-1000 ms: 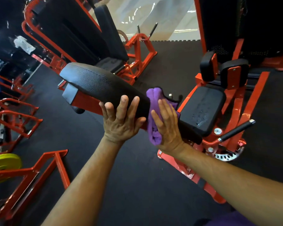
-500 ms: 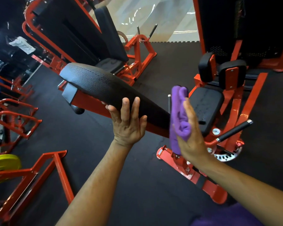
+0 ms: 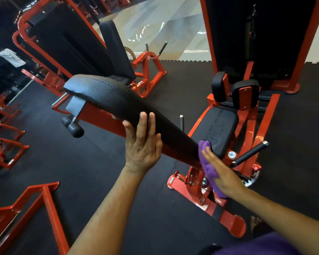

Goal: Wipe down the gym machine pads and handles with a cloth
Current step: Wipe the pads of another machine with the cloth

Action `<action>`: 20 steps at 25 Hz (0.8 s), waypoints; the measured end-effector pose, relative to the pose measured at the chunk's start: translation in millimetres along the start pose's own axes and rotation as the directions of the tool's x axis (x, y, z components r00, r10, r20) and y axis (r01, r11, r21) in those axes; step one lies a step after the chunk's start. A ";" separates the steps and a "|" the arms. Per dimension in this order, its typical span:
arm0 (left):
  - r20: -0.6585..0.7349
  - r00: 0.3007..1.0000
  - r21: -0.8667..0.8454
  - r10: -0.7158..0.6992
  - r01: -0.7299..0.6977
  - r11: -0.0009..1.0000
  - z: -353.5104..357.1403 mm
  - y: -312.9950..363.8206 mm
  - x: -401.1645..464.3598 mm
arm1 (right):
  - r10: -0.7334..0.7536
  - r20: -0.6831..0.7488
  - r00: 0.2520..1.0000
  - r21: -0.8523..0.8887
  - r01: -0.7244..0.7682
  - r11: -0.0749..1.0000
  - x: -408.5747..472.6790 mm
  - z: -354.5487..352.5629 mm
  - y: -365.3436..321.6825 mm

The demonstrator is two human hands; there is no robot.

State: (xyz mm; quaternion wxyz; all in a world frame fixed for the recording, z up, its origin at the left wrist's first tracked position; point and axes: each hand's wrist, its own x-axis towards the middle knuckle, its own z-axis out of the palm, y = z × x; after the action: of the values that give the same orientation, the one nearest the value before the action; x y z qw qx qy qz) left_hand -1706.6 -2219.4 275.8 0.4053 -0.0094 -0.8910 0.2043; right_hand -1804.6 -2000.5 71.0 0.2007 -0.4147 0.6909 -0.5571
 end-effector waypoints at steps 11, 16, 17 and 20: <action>0.128 0.992 -0.188 0.004 0.020 0.982 15.9 9.7 -41.0 | -0.107 -0.154 0.982 -0.068 0.097 0.993 30.3 50.9 -103.5; 0.120 0.979 -0.191 -0.165 0.186 0.964 18.1 45.0 -73.6 | 0.327 -0.284 0.901 0.138 -0.299 0.944 -11.2 32.4 -48.4; 0.124 0.969 -0.220 -0.215 0.238 0.946 21.9 54.9 -81.5 | 0.534 -0.361 0.764 0.322 -0.435 0.841 -17.7 30.7 -46.6; 0.119 0.926 -0.388 -0.358 0.375 0.842 28.4 72.1 -78.3 | 0.856 -0.295 0.424 0.778 -0.413 0.473 -14.3 30.8 -46.4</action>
State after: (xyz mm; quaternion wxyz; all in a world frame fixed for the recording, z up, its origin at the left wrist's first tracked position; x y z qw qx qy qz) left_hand -1685.4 -2177.7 176.1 0.4073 0.0818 -0.9073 -0.0649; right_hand -1757.4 -2009.3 102.6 0.2708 0.2145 0.6042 -0.7181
